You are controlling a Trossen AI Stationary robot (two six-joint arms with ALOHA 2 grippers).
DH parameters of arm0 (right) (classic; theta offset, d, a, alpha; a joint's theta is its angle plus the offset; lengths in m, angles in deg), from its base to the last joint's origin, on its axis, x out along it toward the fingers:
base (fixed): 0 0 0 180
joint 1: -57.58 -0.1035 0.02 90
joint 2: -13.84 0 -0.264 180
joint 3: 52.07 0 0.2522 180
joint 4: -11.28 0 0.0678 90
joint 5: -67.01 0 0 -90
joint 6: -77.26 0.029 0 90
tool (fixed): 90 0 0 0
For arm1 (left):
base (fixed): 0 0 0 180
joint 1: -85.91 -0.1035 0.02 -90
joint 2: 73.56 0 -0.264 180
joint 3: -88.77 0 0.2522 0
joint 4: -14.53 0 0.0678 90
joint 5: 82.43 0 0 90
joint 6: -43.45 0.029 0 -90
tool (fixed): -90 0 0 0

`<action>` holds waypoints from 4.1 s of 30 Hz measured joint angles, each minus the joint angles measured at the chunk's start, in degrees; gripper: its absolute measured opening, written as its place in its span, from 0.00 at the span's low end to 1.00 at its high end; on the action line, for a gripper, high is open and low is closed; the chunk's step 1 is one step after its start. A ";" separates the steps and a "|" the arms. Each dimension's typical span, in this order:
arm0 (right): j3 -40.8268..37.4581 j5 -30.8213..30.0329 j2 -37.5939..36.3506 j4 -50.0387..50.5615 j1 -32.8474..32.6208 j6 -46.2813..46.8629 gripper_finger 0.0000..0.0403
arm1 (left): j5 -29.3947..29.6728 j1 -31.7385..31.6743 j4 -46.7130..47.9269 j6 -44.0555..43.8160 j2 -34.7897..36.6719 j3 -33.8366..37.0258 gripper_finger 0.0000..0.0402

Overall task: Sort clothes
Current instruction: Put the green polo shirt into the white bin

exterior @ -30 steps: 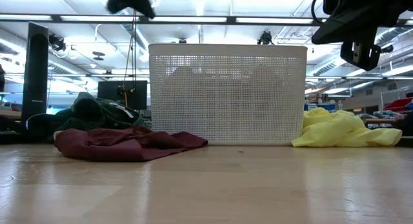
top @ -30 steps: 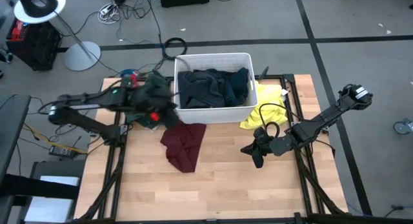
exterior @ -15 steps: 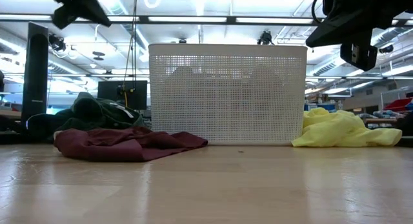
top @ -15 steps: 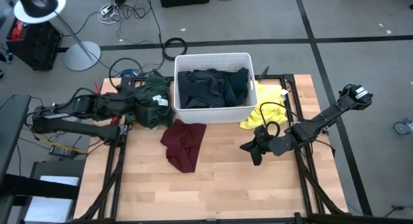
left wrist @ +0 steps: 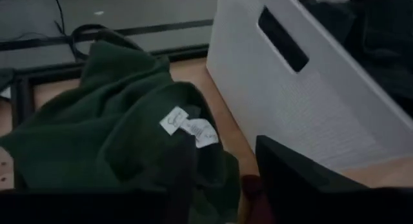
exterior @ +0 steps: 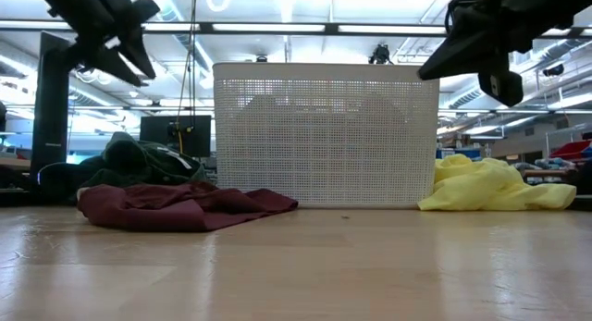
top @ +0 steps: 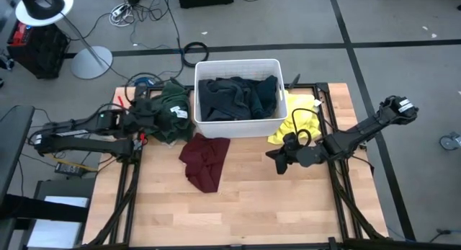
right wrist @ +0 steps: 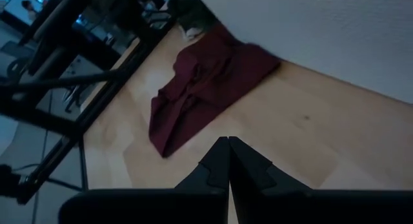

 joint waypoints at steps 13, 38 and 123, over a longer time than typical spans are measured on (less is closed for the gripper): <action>0.00 0.00 0.00 -0.35 2.74 1.70 0.02 | -8.78 -15.18 -0.08 0.23 -4.60 5.67 0.42; 0.00 2.30 0.00 -1.34 2.84 0.12 0.02 | -25.19 -31.27 -4.86 14.56 -28.19 5.65 0.39; 0.02 6.05 -0.02 -3.73 0.61 -5.08 0.02 | -34.96 -18.33 -6.35 43.33 -65.01 -56.56 0.04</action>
